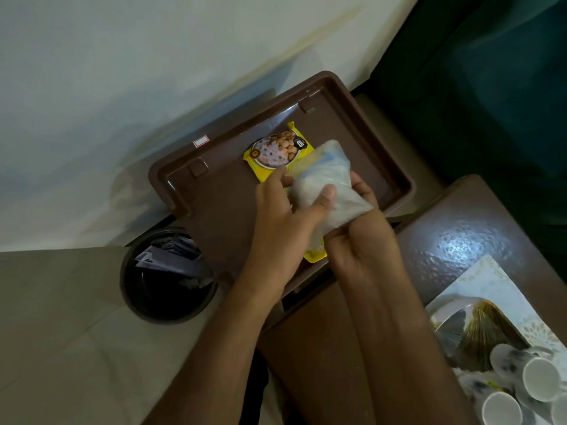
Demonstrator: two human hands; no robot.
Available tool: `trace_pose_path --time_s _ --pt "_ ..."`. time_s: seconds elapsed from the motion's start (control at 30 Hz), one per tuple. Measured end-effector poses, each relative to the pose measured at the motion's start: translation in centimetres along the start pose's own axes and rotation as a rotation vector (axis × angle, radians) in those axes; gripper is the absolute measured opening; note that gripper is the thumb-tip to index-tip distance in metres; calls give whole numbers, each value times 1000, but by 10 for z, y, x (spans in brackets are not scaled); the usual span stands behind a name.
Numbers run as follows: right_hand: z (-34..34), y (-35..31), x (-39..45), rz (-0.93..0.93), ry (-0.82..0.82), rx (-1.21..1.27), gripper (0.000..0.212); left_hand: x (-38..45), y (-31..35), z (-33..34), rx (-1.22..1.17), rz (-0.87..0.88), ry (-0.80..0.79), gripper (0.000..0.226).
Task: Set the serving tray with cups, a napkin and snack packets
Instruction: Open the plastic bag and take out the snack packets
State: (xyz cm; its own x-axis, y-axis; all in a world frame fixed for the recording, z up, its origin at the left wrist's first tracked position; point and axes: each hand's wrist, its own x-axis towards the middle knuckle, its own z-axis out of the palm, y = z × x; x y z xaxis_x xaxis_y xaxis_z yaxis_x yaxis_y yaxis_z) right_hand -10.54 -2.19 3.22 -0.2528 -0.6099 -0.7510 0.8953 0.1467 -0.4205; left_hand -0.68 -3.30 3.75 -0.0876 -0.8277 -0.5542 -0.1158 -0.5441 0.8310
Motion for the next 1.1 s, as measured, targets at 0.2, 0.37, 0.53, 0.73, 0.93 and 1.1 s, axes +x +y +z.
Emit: trace_pose_path --time_s 0.2,0.37,0.53,0.73,0.93,1.1 --pt "4 21 -5 72 -34 -300 33 23 7 -11 -404 -99 172 65" --pt "-1 -10 -22 11 -408 -763 63 26 13 -29 -453 2 263 35" --pt "2 2 -20 -343 -469 -1100 96 26 4 -30 -455 25 193 42" --pt "10 26 -8 -453 -338 -1100 44 6 -3 -48 -484 20 -6 23" --pt "25 59 3 -503 -110 -1074 23 1 -21 -68 -316 96 70 38" --pt "51 100 -7 -627 -264 -1367 16 -12 -43 -115 -377 136 407 38"
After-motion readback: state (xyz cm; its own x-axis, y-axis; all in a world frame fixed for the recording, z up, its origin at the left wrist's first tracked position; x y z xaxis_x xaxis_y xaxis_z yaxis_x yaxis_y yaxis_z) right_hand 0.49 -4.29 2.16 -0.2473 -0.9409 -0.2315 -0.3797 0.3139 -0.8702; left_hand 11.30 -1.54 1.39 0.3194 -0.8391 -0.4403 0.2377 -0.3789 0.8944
